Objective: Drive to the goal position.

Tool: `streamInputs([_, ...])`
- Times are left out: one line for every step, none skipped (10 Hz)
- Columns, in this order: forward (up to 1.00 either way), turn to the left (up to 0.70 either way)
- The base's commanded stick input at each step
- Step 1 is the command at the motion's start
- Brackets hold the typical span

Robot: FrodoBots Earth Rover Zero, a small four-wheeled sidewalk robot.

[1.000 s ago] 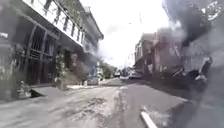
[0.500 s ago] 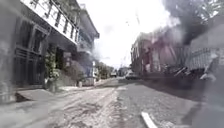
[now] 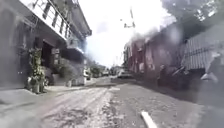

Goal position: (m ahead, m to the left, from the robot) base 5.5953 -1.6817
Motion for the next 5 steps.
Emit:
streamInputs([0.85,0.00])
streamInputs([0.85,0.00])
streamInputs([0.85,0.00])
streamInputs([0.85,0.00])
streamInputs([0.85,0.00])
